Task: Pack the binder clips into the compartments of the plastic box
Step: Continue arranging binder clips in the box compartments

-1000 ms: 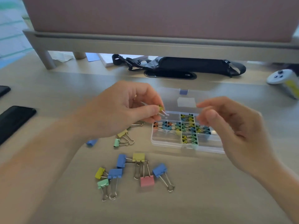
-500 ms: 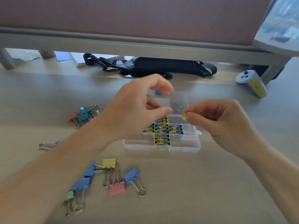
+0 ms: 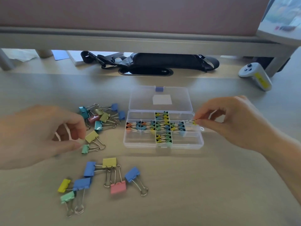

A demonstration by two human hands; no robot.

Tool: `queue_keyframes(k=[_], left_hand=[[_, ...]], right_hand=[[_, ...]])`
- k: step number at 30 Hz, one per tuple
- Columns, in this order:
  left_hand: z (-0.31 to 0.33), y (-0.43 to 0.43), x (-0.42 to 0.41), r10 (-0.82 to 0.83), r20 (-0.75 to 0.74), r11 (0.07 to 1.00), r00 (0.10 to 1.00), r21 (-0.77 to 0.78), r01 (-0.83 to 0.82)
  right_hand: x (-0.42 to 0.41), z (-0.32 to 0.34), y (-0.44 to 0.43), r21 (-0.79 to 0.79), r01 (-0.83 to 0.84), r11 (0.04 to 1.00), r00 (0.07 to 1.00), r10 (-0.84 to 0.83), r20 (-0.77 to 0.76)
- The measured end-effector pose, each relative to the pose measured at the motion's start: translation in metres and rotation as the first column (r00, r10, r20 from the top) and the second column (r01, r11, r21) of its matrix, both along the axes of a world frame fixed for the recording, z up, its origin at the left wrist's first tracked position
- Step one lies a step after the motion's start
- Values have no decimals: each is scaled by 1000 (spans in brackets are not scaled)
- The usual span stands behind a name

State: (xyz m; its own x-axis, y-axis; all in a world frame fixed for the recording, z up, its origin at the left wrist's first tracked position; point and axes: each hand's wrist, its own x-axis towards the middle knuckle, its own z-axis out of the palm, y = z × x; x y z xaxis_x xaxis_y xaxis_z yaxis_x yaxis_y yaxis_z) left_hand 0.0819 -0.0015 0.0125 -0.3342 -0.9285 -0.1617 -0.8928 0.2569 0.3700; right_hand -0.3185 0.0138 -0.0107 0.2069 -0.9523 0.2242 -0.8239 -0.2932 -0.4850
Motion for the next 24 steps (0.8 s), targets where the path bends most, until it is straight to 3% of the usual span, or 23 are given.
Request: queue_keyframes(k=[24], left_hand=[[-10,0,-16,-6,7,1000,1000,-3,6]], right_hand=[[16,-5,-3,-60,15,998,981,-27,-192]])
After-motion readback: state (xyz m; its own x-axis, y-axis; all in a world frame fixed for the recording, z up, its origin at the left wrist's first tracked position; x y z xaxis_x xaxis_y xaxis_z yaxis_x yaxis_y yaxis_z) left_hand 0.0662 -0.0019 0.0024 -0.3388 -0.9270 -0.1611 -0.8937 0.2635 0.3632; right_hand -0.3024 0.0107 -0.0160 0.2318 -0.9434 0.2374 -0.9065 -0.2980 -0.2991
